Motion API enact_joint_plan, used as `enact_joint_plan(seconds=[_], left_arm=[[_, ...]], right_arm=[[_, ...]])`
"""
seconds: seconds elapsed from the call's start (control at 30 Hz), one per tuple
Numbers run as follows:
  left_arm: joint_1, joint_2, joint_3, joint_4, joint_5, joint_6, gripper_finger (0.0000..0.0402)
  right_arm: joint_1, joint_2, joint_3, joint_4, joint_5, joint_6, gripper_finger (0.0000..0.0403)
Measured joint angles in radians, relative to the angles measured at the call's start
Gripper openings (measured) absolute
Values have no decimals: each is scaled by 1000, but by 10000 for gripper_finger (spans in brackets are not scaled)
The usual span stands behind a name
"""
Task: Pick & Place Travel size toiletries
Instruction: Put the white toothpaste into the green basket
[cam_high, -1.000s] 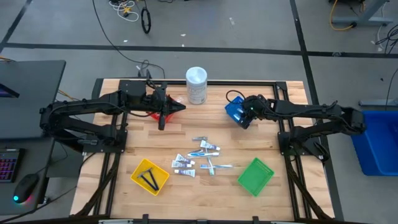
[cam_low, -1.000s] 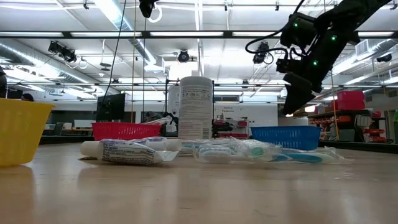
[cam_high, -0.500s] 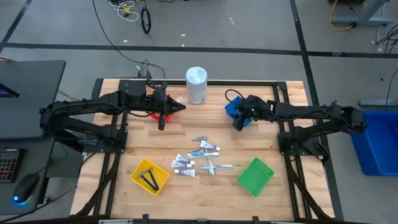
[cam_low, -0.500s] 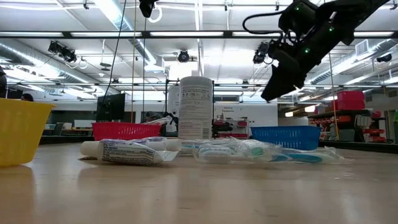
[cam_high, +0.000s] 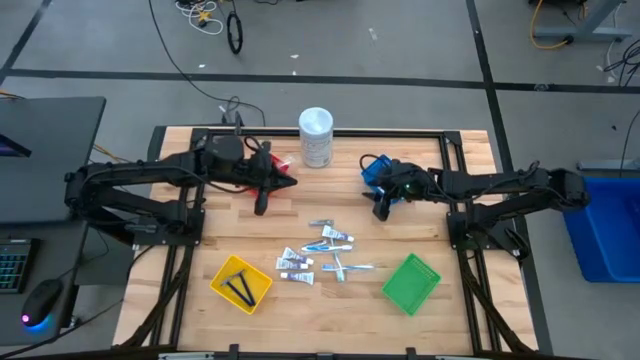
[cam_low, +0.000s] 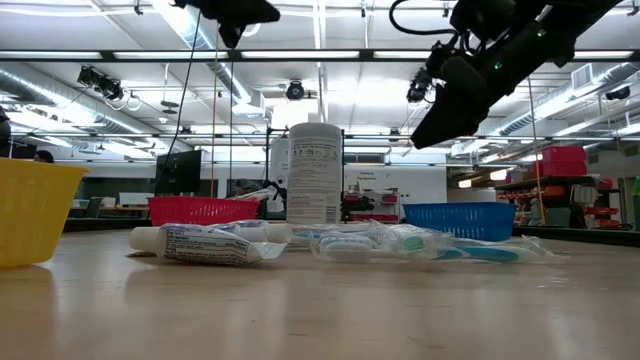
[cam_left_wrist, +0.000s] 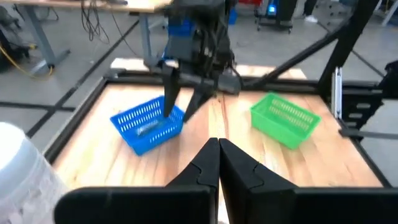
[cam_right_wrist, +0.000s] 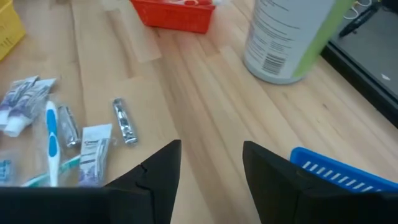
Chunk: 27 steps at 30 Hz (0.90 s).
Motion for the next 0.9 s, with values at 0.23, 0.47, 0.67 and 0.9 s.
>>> enact_joint_plan(seconds=[0.23,0.47,0.67,0.9], left_arm=[[-5,0,-2,-50,-10,0,10],[-5,0,-2,-66,-9,3,5],[-4,0,-2,-64,-19,5,11],[-4,0,-2,-59,-20,4,6]], right_arm=[[35,0,0,44,-1,0,187],[95,18,0,123,-4,1,175],[158,55,0,169,-4,1,166],[218,119,0,224,1,38,183]])
